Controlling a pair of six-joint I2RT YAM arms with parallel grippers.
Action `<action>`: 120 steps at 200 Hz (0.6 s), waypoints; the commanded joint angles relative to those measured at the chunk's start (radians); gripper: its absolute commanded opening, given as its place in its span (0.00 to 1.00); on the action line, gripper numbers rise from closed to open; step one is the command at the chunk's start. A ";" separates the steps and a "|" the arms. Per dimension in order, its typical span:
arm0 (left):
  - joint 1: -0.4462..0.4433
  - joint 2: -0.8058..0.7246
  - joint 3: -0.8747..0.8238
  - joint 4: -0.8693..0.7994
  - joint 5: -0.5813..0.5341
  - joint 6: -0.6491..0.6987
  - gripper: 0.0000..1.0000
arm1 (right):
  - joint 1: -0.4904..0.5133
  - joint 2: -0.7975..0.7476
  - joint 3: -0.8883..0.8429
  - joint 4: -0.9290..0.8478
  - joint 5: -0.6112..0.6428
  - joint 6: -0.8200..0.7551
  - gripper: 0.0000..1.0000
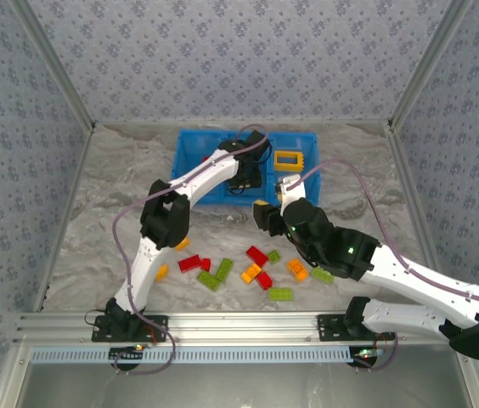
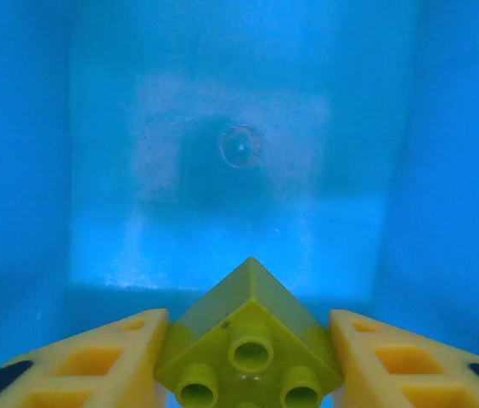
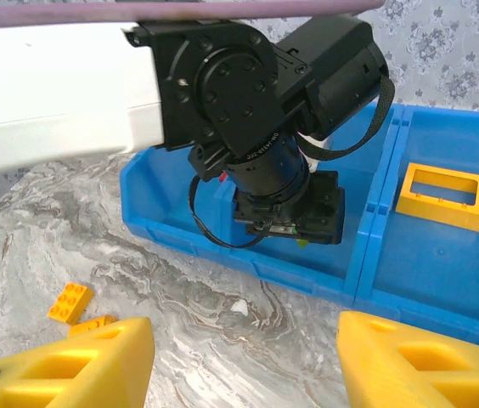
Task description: Sort the legos into containers by color
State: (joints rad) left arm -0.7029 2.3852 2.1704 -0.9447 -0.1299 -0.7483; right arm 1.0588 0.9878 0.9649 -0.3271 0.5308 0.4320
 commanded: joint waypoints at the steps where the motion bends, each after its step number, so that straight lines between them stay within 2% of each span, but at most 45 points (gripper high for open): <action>1: -0.010 0.000 0.050 -0.054 0.010 0.011 0.54 | 0.007 -0.014 -0.022 -0.035 0.002 0.038 0.61; 37: -0.013 -0.050 0.040 -0.068 -0.002 0.010 0.62 | 0.000 -0.029 -0.047 -0.118 0.039 0.100 0.62; 65: -0.020 -0.130 0.032 -0.075 -0.021 0.000 0.61 | -0.029 -0.058 -0.055 -0.256 0.075 0.187 0.61; 96: -0.056 -0.301 -0.053 -0.031 -0.067 -0.018 0.61 | -0.100 -0.074 -0.053 -0.424 0.072 0.287 0.60; 120: -0.101 -0.472 -0.191 0.034 -0.103 -0.025 0.62 | -0.173 -0.068 -0.058 -0.477 0.030 0.330 0.60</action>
State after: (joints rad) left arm -0.7528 2.1155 2.0735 -0.9649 -0.1734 -0.7559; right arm 0.9405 0.9234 0.9119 -0.6720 0.5686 0.6682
